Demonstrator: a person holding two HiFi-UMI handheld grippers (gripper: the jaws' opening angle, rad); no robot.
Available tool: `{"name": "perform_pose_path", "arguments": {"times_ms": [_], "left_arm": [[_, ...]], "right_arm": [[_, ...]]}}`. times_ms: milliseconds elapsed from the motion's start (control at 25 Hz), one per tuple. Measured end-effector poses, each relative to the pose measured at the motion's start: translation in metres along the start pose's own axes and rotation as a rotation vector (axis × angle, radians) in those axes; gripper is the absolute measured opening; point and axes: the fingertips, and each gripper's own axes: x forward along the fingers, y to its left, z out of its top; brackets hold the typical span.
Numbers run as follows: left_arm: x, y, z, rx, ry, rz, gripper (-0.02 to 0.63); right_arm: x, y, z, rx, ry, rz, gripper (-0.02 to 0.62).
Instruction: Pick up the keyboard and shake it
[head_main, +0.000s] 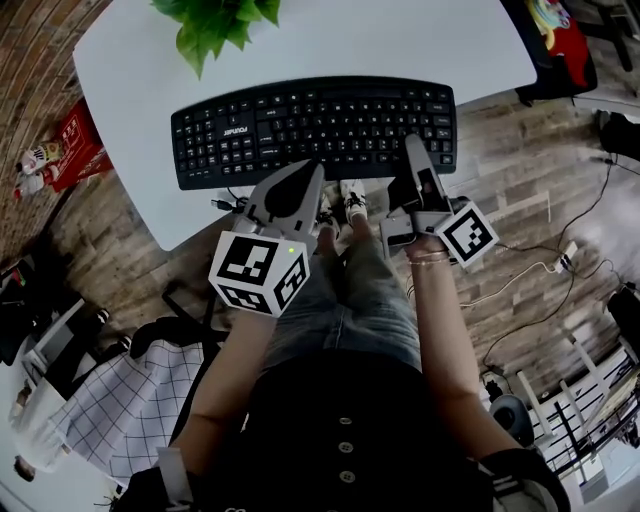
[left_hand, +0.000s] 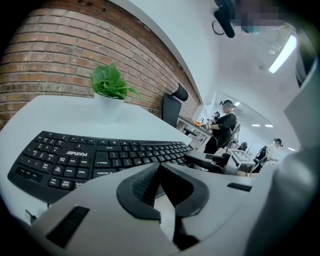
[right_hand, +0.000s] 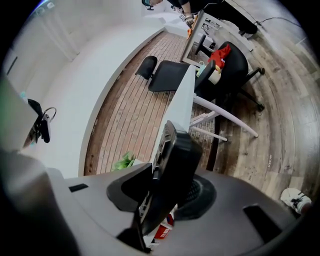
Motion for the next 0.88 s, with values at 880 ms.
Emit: {"name": "perform_pose_path", "arguments": {"times_ms": [880], "left_arm": [[-0.013,-0.054,-0.049,-0.192,0.101,-0.280,0.131]], "right_arm": [[-0.028,0.020,0.014,-0.059,0.024,0.008,0.123]]}}
